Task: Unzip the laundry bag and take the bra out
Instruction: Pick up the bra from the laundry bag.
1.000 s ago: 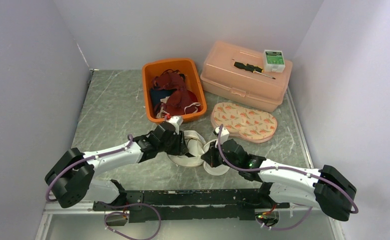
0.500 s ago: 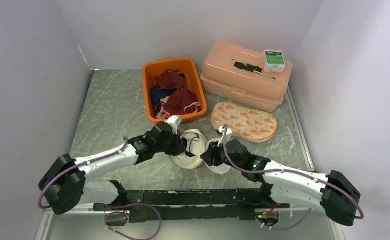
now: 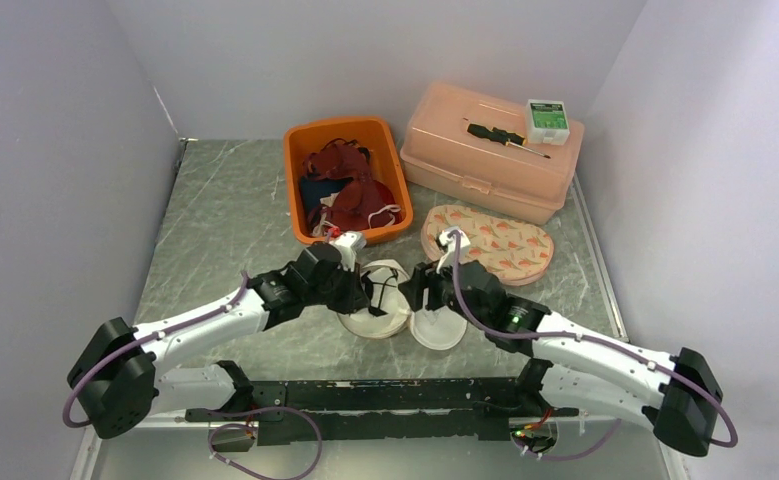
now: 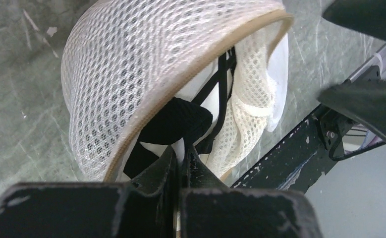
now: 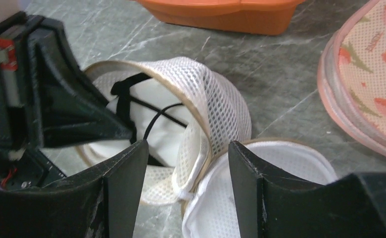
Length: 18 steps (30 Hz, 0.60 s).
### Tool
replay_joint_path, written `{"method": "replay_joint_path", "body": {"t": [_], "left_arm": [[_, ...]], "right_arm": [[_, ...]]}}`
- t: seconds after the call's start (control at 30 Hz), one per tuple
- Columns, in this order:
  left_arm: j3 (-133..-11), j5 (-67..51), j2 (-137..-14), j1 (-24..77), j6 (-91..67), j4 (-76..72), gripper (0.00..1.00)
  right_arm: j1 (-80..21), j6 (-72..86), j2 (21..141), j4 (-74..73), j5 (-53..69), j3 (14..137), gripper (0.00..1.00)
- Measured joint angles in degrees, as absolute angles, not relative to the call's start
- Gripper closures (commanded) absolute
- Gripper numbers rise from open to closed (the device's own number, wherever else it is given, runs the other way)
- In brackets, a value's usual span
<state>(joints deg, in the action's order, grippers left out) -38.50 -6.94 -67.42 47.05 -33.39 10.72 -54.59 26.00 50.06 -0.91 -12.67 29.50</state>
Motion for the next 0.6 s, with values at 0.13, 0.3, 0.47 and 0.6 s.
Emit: {"method": "replay_joint_path", "body": {"t": [0.13,0.3,0.47,0.6], "left_arm": [[-40.29,-7.75,-67.42,48.18,-31.64,11.99,0.97],[-41.28,-7.84,-66.96,49.01,-30.11,12.95,0.97],[-41.28,-7.97,-64.53,49.34,-28.69,15.16,0.97],[-41.47,-7.97,-61.56,49.76,-27.62,16.14,0.97]], "right_arm": [[-52.93,25.10,55.09,-0.80,-13.45,31.97,0.48],[-51.62,24.73,59.42,-0.86,-14.17,32.40,0.76],[-49.36,25.56,60.47,-0.78,-14.57,32.56,1.00],[-47.64,26.61,60.47,-0.38,-14.06,32.56,1.00]]}}
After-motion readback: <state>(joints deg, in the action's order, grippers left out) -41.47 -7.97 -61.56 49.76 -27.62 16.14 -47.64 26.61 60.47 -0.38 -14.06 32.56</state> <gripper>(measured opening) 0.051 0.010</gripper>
